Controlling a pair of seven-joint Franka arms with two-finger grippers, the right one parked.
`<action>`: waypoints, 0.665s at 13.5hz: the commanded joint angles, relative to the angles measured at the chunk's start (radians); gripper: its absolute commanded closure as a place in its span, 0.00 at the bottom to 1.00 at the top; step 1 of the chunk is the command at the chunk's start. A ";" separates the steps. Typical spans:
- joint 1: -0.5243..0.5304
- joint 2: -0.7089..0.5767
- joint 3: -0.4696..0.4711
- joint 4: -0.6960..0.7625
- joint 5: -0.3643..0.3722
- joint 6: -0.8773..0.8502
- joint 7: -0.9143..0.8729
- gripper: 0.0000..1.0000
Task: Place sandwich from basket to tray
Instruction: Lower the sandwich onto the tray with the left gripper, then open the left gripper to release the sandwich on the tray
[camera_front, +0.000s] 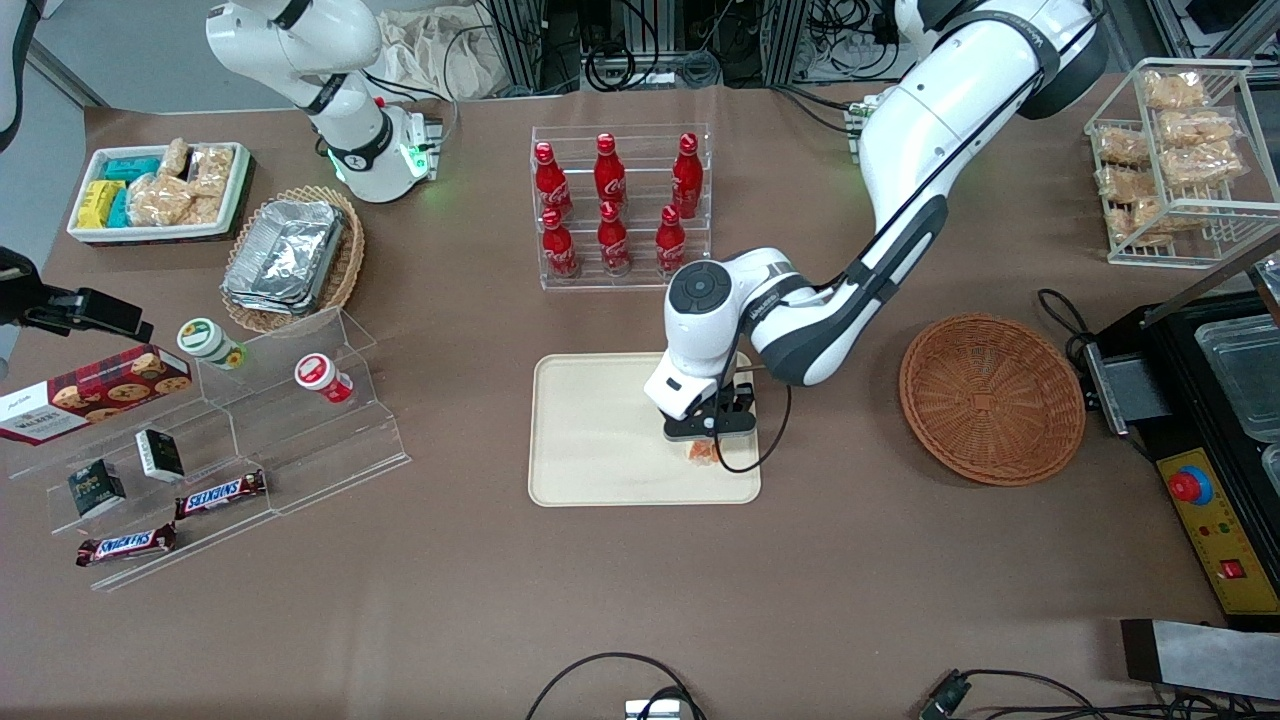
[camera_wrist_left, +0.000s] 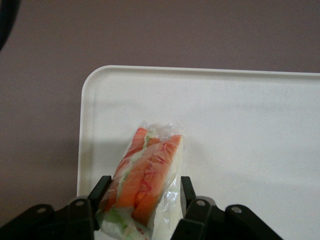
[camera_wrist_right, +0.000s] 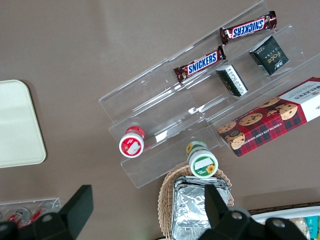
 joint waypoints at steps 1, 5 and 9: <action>0.007 -0.042 0.003 0.007 0.003 -0.052 -0.008 0.37; 0.050 -0.106 0.001 0.052 -0.087 -0.094 -0.001 0.37; 0.088 -0.118 -0.001 0.225 -0.136 -0.294 0.000 0.37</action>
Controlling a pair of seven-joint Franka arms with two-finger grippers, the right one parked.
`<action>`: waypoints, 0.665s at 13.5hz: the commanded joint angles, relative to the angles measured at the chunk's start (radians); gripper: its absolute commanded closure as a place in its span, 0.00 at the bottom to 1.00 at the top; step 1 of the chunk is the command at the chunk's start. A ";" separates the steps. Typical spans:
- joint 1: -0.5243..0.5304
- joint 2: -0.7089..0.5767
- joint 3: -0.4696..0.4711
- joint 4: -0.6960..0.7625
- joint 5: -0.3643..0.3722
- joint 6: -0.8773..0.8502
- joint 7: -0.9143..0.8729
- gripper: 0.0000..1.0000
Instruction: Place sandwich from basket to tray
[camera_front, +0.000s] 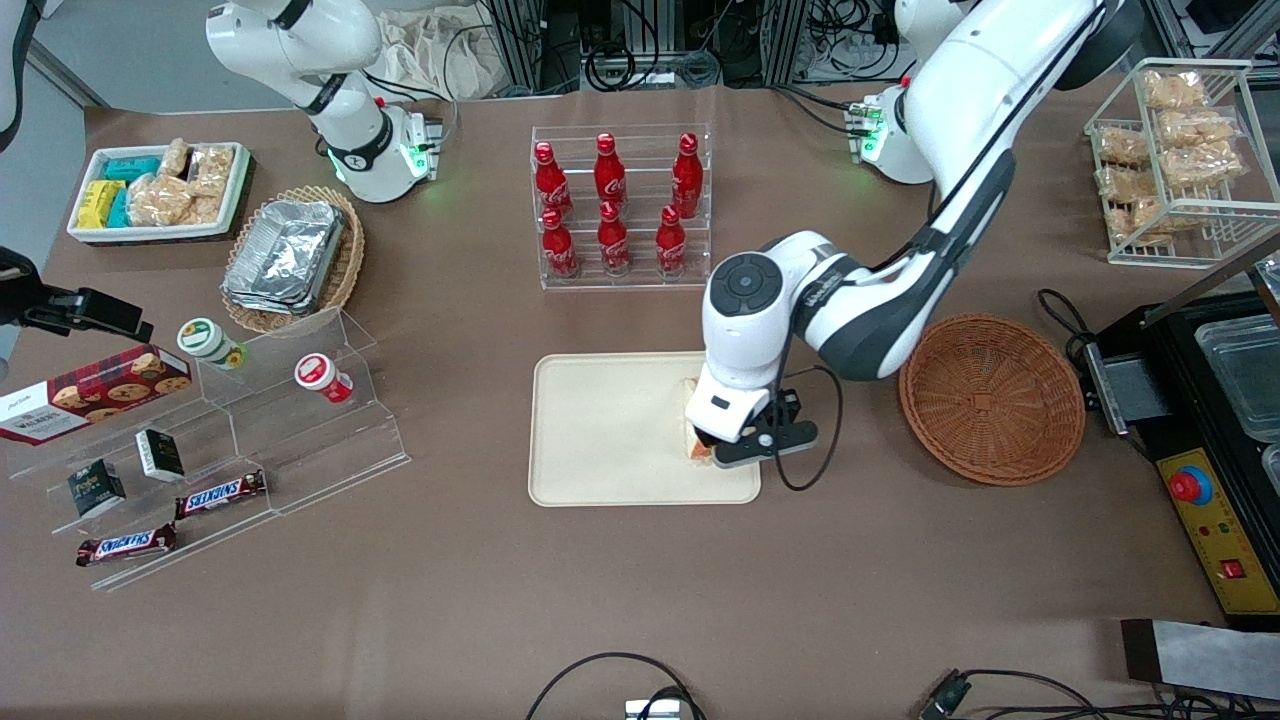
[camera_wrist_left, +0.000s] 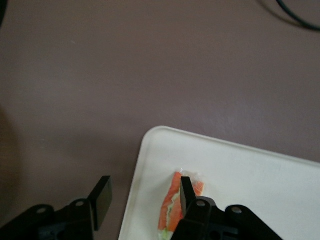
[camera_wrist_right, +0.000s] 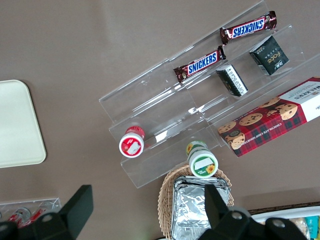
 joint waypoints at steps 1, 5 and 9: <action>0.044 -0.023 -0.002 0.112 -0.056 -0.127 0.007 0.37; 0.193 -0.120 0.000 0.151 -0.205 -0.247 0.233 0.37; 0.259 -0.157 0.003 0.151 -0.211 -0.339 0.376 0.36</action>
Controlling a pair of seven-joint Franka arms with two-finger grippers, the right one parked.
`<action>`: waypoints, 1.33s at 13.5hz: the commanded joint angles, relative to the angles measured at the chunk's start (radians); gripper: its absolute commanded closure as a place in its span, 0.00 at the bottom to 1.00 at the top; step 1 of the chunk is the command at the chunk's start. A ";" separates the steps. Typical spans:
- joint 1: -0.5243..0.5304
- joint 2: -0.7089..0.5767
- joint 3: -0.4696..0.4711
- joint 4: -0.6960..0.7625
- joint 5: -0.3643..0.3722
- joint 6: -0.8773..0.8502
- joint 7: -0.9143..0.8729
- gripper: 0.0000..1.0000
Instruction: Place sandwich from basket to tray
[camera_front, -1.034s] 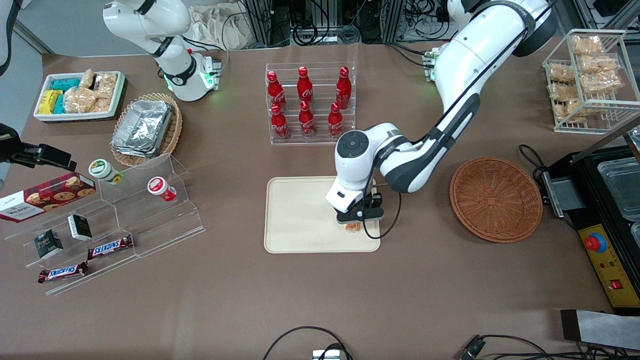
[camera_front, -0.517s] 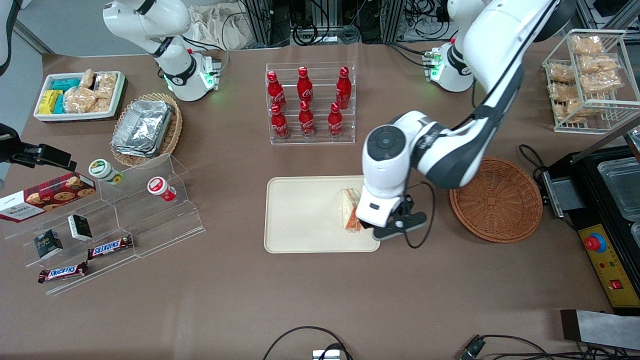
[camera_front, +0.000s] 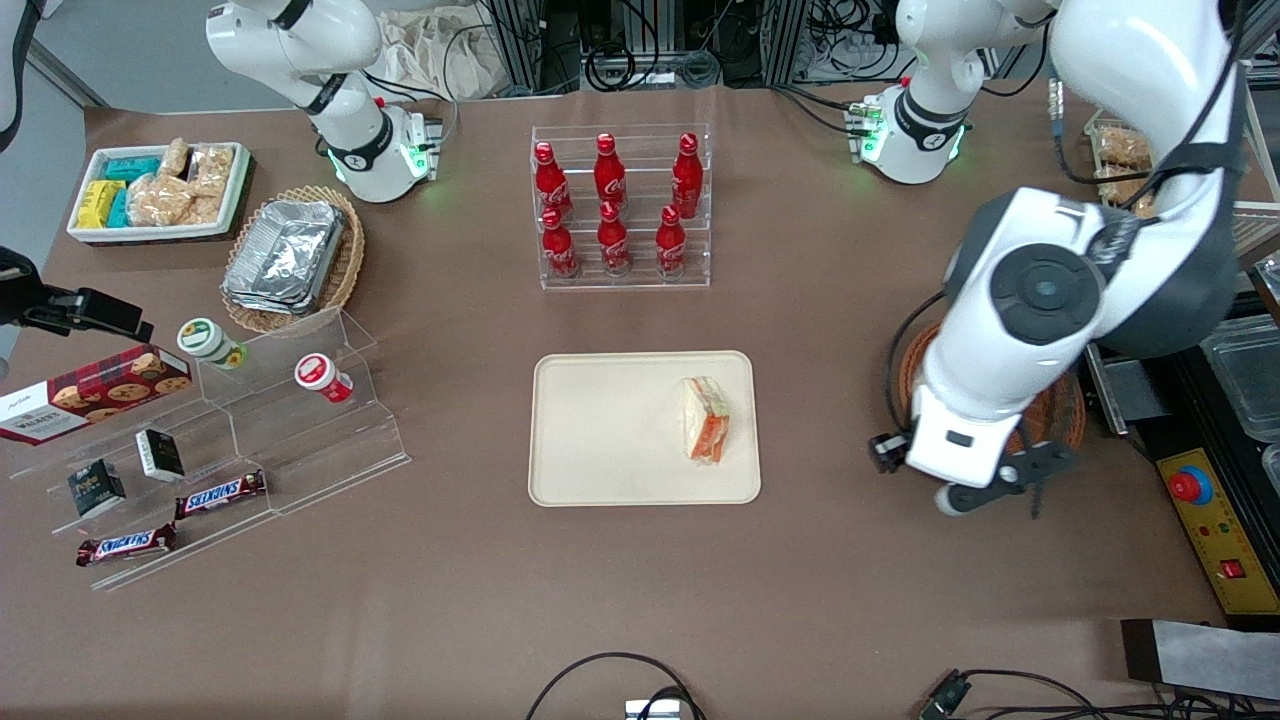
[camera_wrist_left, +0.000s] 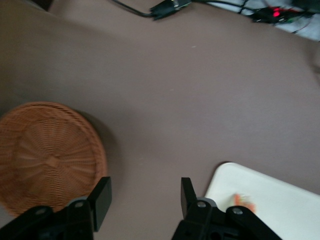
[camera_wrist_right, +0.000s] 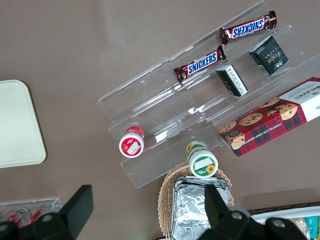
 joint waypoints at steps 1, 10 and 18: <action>0.025 -0.045 0.000 -0.016 -0.017 -0.035 0.083 0.36; 0.011 -0.324 0.305 -0.201 -0.204 -0.055 0.548 0.00; -0.077 -0.470 0.553 -0.209 -0.355 -0.191 0.901 0.00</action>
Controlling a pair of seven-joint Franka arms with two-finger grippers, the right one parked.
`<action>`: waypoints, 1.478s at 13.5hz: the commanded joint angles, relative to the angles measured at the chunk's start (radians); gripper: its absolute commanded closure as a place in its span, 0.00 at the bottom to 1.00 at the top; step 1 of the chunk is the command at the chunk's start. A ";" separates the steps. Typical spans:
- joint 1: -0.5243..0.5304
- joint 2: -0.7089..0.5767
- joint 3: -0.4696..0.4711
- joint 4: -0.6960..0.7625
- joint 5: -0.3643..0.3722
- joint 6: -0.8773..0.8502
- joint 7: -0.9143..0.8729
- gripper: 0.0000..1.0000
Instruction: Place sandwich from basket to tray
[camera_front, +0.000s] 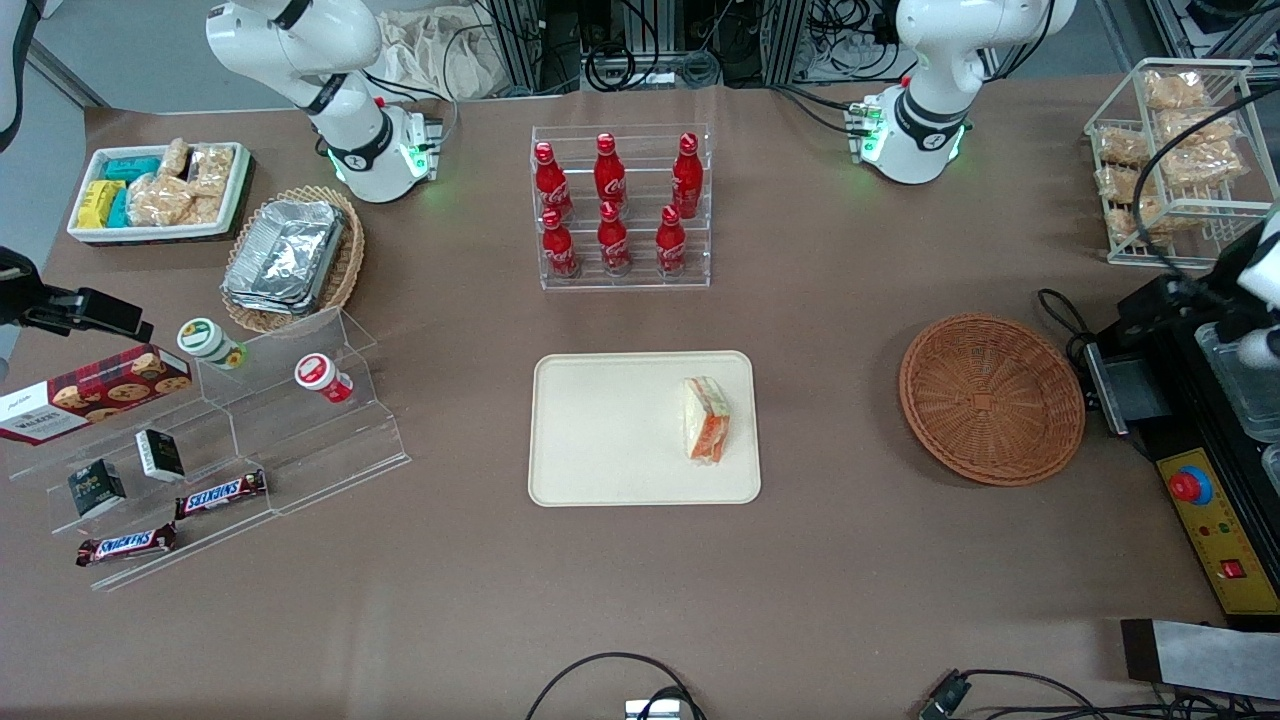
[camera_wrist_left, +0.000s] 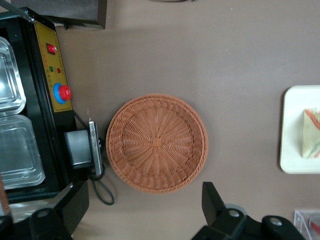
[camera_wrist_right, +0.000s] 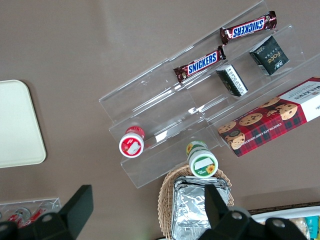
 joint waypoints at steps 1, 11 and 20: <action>-0.066 -0.052 0.056 -0.004 -0.009 -0.060 0.034 0.00; -0.096 -0.087 0.074 0.021 -0.004 -0.106 0.044 0.00; -0.095 -0.073 0.068 0.031 -0.016 -0.108 0.001 0.00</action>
